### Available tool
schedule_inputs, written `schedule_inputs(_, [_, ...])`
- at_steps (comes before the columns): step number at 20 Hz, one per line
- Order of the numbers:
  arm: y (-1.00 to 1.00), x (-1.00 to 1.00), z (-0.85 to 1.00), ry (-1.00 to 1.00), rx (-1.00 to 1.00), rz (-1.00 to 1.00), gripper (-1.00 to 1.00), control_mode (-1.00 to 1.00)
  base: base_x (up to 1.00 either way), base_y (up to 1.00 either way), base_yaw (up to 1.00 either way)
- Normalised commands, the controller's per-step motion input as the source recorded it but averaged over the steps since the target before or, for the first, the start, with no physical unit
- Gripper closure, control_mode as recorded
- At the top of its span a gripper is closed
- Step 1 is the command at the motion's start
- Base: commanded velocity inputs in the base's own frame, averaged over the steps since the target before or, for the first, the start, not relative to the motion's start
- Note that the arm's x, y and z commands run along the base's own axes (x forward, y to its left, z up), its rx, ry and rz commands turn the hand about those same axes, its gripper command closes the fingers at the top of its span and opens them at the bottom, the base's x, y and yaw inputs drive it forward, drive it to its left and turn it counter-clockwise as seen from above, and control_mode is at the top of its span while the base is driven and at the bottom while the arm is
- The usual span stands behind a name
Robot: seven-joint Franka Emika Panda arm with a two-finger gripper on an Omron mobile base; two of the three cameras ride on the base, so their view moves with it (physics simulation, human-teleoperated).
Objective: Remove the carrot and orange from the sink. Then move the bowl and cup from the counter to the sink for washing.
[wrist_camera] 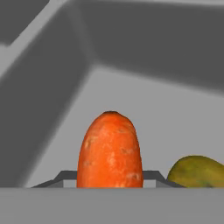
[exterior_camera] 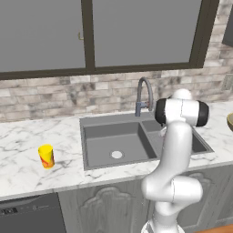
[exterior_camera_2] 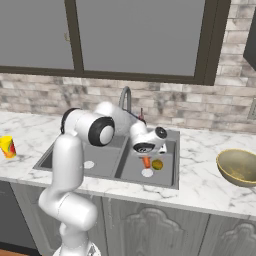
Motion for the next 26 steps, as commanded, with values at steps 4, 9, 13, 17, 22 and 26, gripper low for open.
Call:
schedule_inputs(4, [-0.13, -0.23, 0.58, 0.00, 0.12, 0.04, 1.00, -1.00, 0.00, 0.00, 0.00])
schedule_inputs(9, [-0.14, -0.30, 0.54, 0.00, 0.09, 0.02, 1.00, -1.00, 0.00, 0.00, 0.00])
schedule_inputs(13, [-0.10, -0.38, 0.42, 0.00, 0.02, 0.00, 1.00, -1.00, 0.00, 0.00, 0.00])
schedule_inputs(17, [-0.10, -0.32, 0.41, 0.00, 0.00, 0.00, 1.00, -1.00, 0.00, 0.00, 0.00])
schedule_inputs(22, [-0.11, -0.25, 0.43, 0.00, 0.00, -0.01, 1.00, -1.00, 0.00, 0.00, 0.00])
schedule_inputs(26, [-0.16, -0.26, 0.33, 0.00, -0.01, -0.02, 1.00, -1.00, 0.00, 0.00, 0.00])
